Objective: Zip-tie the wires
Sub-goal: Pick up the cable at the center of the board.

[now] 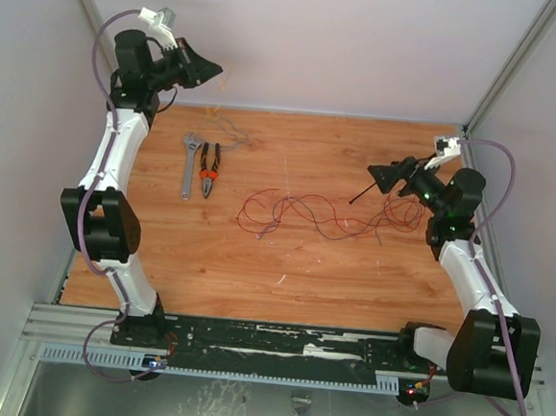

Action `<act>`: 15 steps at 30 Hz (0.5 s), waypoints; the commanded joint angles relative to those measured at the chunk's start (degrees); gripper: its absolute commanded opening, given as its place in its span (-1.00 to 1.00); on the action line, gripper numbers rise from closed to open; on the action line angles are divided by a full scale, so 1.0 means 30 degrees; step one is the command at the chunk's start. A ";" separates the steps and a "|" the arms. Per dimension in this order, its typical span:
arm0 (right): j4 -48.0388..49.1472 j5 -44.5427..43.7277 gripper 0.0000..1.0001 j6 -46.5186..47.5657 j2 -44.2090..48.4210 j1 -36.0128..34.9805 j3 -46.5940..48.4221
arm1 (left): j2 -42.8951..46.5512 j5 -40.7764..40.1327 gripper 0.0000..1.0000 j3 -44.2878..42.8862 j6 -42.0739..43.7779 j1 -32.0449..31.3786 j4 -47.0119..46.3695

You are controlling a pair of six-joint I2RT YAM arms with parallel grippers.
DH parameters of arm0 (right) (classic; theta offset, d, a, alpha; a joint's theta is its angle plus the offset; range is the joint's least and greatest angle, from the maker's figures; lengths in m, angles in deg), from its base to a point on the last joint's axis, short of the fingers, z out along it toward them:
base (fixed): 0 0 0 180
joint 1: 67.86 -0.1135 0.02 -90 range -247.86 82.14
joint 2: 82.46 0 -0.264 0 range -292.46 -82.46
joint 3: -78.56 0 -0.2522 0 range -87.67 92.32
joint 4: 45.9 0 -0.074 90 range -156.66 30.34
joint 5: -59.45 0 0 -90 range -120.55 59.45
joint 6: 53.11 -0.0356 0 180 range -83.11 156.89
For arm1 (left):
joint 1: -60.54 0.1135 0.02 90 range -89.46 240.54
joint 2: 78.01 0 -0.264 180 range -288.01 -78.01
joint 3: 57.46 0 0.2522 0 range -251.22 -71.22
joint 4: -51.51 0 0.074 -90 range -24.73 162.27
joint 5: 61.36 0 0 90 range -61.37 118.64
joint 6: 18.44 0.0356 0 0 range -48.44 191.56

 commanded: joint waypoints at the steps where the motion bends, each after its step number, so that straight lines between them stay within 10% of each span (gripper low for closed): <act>1: 0.1825 0.0963 0.68 0.0207 -0.0074 -0.0640 0.0590 | 0.0711 0.3316 -1.00 0.0281 -0.4999 0.0031 -0.6258; 15: 0.8588 -0.0771 0.78 0.2306 -0.3727 -0.5795 0.2972 | 0.1023 0.5317 -1.00 -0.0183 -1.5254 -0.1347 -1.7660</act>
